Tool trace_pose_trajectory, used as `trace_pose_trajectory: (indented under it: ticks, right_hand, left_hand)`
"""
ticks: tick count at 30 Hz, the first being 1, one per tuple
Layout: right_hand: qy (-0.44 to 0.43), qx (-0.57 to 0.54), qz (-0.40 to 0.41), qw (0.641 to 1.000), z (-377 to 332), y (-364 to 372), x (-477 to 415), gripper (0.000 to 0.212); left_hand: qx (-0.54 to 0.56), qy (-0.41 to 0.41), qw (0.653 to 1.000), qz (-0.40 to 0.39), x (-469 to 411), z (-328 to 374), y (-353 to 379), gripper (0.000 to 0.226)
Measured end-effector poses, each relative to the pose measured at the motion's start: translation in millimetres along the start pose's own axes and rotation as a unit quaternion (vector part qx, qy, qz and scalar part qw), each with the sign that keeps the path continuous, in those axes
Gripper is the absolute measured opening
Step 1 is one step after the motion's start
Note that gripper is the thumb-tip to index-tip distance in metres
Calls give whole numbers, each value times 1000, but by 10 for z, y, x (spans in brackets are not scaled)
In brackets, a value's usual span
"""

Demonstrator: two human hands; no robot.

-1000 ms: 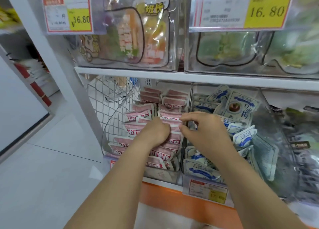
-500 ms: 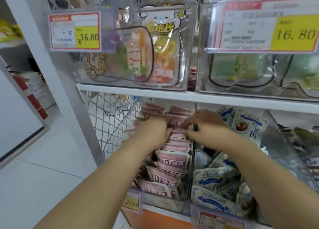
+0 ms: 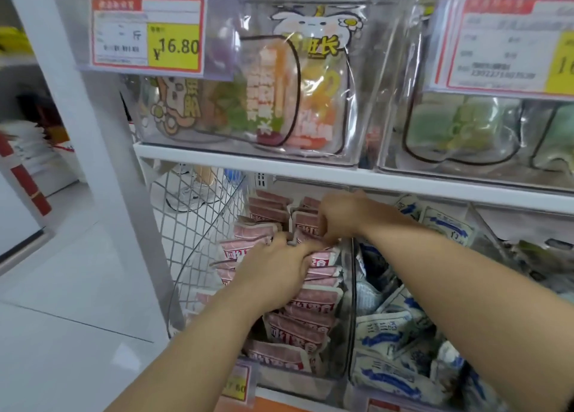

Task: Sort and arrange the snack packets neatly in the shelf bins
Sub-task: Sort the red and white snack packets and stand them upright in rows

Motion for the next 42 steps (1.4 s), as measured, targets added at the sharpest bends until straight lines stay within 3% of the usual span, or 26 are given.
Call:
trace_pose_trajectory:
  ticks: [6,10,13,18,23,25,28,31,34,37,42]
  right_hand:
    - [-10,62,35,997,-43,17,-30,15]
    - [-23,46,84,995,-14,2,68,18]
    - [-18,6,121,993,23,-6,144,23]
    - [-15,-16,72,997,-13,15,137,24]
    - [-8,-16,27,999,-33,76,66,21]
    - [5,-101,89,991,14,56,170,16]
    - [71,-272,196,939,58,80,451,19]
    - [104,-310,248,912,35,164,580,23]
    - [112,-316,248,909,73,176,534,27]
    - [87,-309,239,916,152,130,482,30]
    - [34,-282,204,937,217,113,391,35]
  left_hand:
    - [52,-38,996,-67,-126,-90,-85,49]
    - [136,-77,976,-153,-254,-106,-159,62]
    - [140,-77,973,-164,-262,-70,-117,58]
    - [165,-79,969,-168,-245,-50,-71,56]
    - [136,-77,983,-101,-177,-31,-49,52]
    - [92,-61,993,-30,-92,-4,-58,54]
    - [95,-36,993,55,-56,16,-104,61]
    - [194,-32,979,61,-191,64,-152,48]
    - [236,-113,964,45,-448,64,-151,39]
    - [256,-183,949,-1,-631,58,-101,47]
    - [352,-196,915,-8,-782,-5,43,69]
Point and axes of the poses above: each hand's wrist, its own x-axis away from the middle knuckle, its own y-axis out of the palm, z = x × y, the point moved 2 cm from there along -x, towards the middle knuckle, and after that the axes turned 6 degrees about x, right-handed, at the moved point
